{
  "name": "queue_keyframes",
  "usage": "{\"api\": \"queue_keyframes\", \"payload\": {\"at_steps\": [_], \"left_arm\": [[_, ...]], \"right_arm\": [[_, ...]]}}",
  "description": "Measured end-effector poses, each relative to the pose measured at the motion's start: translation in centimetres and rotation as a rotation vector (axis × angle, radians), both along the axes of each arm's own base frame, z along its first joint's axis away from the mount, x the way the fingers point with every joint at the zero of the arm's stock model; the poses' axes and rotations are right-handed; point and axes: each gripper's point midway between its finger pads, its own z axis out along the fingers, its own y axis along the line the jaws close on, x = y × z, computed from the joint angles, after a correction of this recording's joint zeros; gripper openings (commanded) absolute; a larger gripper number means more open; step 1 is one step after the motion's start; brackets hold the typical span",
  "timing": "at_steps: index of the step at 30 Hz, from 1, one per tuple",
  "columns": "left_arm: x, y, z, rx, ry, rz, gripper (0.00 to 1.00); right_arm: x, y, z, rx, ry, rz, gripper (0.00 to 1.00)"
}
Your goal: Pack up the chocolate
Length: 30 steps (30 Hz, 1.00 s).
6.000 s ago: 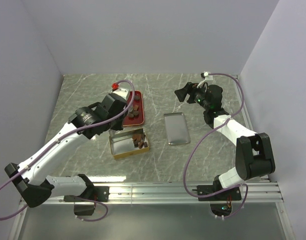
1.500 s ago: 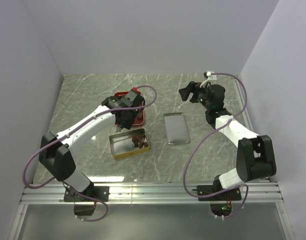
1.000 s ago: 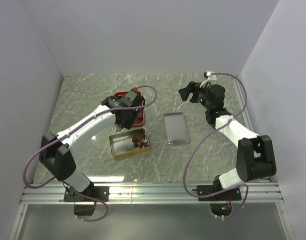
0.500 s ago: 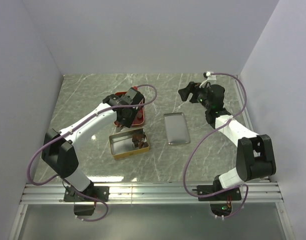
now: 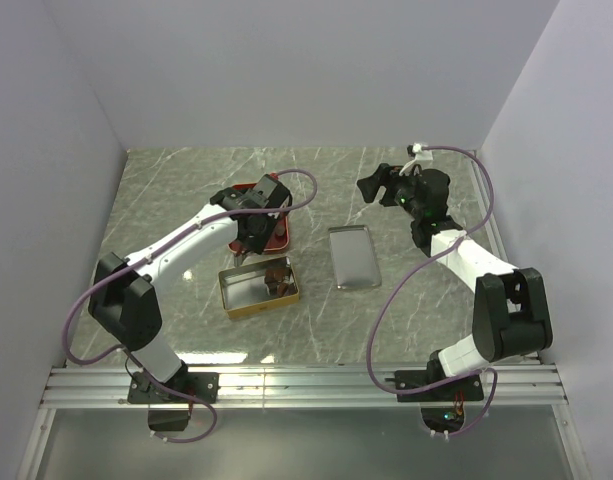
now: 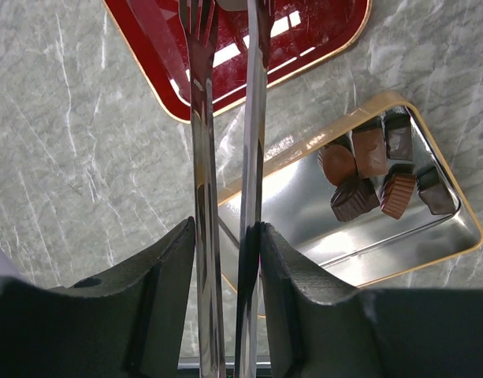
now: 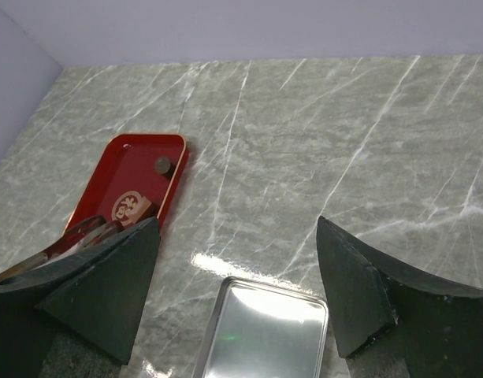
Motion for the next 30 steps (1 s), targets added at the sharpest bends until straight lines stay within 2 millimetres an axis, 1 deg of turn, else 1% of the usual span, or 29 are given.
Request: {"api": "queue_keyframes", "payload": {"at_steps": [3,6,13,19,25,30], "left_arm": [[0.1,0.0,0.1,-0.003,-0.002,0.002,0.38],[0.2,0.0,0.1,-0.004,-0.002,0.003,0.32],[0.2,0.1,0.2,0.0,-0.004,0.006,0.3],[0.1,0.3,0.7,0.002,-0.01,0.01,0.3],[0.0,0.7,1.9,0.0,-0.033,0.018,0.31],[0.3,0.8,2.4,0.002,-0.057,0.023,0.37]], "right_arm": [[0.0,0.0,-0.2,-0.001,0.005,0.0,0.87],[0.0,0.0,-0.2,-0.001,0.006,0.0,0.87],[0.1,0.0,-0.2,-0.001,0.006,0.0,0.87],[0.1,0.0,-0.2,-0.001,0.006,0.0,0.87],[0.0,0.0,-0.3,-0.001,0.006,0.0,0.87],[0.0,0.0,-0.3,-0.001,0.006,0.0,0.87]]}}
